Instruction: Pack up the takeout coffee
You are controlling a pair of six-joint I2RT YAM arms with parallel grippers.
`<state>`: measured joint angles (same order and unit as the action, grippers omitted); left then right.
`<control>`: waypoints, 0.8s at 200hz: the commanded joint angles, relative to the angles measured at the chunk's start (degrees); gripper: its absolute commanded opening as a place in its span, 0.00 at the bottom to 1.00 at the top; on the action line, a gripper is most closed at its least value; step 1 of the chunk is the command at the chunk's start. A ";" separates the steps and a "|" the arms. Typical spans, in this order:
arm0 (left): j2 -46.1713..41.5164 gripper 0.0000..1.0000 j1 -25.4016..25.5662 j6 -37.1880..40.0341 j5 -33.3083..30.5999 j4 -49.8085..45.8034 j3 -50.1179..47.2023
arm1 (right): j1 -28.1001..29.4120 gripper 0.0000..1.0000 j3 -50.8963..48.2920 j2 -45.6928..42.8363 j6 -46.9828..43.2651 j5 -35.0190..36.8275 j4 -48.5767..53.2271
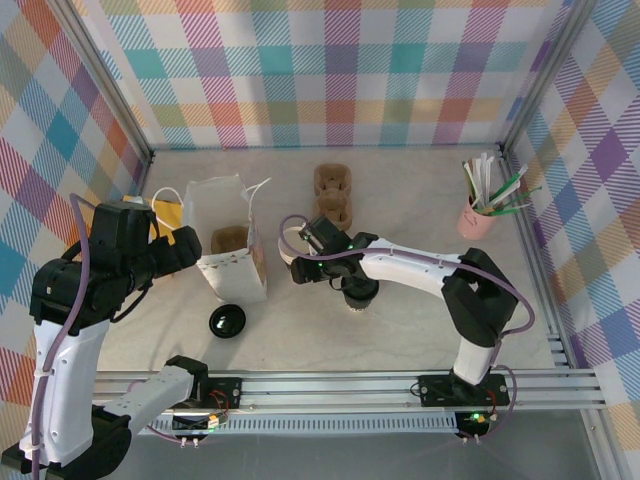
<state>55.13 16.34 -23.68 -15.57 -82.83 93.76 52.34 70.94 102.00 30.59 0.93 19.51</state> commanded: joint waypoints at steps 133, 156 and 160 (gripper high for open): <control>0.50 0.97 -0.69 0.74 -0.43 -0.19 2.66 | -0.55 0.47 9.99 10.07 -0.94 6.23 -2.11; 0.52 0.97 -0.69 0.77 -0.42 -0.19 2.66 | -1.59 0.47 12.47 11.96 -1.40 6.01 -1.67; 0.52 0.97 -0.69 0.77 -0.36 -0.15 2.58 | -1.77 0.47 12.83 12.22 -1.49 6.03 -1.78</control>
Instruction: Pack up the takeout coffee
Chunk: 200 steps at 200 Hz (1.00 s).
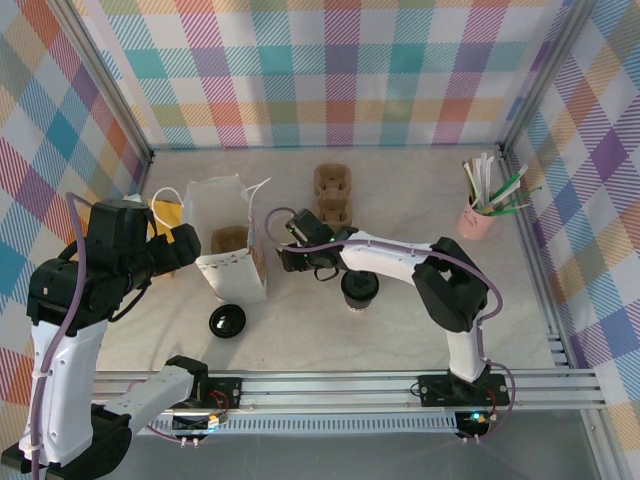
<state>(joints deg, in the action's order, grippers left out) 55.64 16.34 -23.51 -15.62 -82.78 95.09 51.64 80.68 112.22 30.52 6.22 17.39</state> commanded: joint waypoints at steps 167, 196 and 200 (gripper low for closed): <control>0.36 0.98 -0.69 0.63 1.74 -0.27 2.80 | -5.93 0.47 21.40 14.95 -5.12 -0.68 4.09; 0.47 0.98 -0.65 0.77 2.45 -0.83 3.83 | -6.55 0.47 24.98 17.25 -5.49 -1.64 5.12; 0.45 0.98 -0.69 0.74 2.36 -0.96 3.96 | -6.64 0.47 25.52 17.51 -5.56 -1.71 5.33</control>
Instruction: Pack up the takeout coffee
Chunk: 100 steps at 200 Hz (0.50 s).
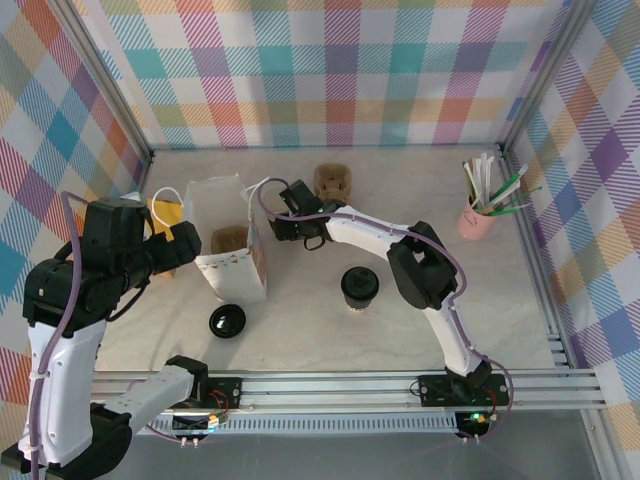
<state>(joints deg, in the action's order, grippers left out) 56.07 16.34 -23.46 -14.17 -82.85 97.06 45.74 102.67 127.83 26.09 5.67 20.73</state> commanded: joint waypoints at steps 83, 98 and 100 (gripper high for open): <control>0.00 0.92 -0.69 -0.50 0.63 -1.14 -1.77 | 0.13 0.54 -1.45 -6.97 -0.83 -4.91 1.31; 0.26 0.89 -0.65 -0.60 -0.12 -0.49 -3.43 | 0.40 0.56 -2.76 -9.12 -0.75 -5.52 1.54; 0.33 0.88 -0.66 -0.59 -0.25 -0.41 -3.67 | 0.41 0.56 -2.88 -9.38 -0.70 -5.61 1.62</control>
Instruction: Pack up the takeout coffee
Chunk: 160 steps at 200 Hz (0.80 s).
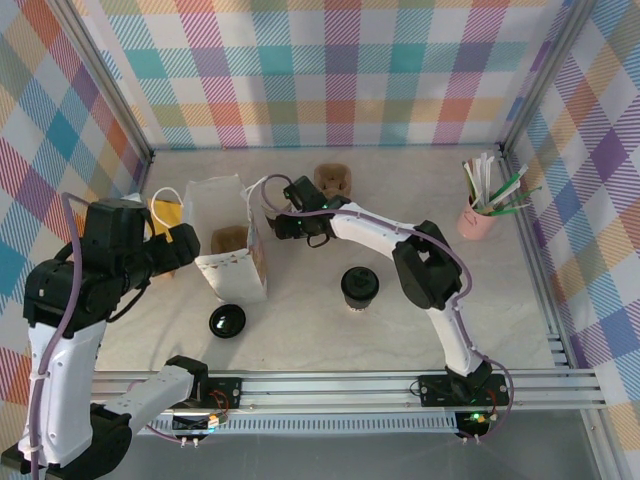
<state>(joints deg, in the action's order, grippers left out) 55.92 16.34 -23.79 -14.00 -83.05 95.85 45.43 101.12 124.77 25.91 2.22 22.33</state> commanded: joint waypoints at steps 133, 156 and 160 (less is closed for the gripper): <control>10.06 0.70 -3.50 2.02 0.52 9.97 -12.97 | 2.03 0.75 -20.65 -34.08 1.82 2.70 5.62; 10.27 0.66 -3.77 2.15 1.44 10.94 -14.44 | 2.27 0.72 -20.87 -37.27 0.88 0.44 6.95; 10.26 0.63 -3.77 2.10 1.62 11.16 -14.62 | 2.48 0.71 -20.64 -37.59 0.47 -0.49 7.01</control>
<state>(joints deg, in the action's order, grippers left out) 66.26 13.56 -22.55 -13.93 -73.73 82.52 47.29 80.36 90.45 27.57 3.64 27.53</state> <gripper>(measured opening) 0.669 0.736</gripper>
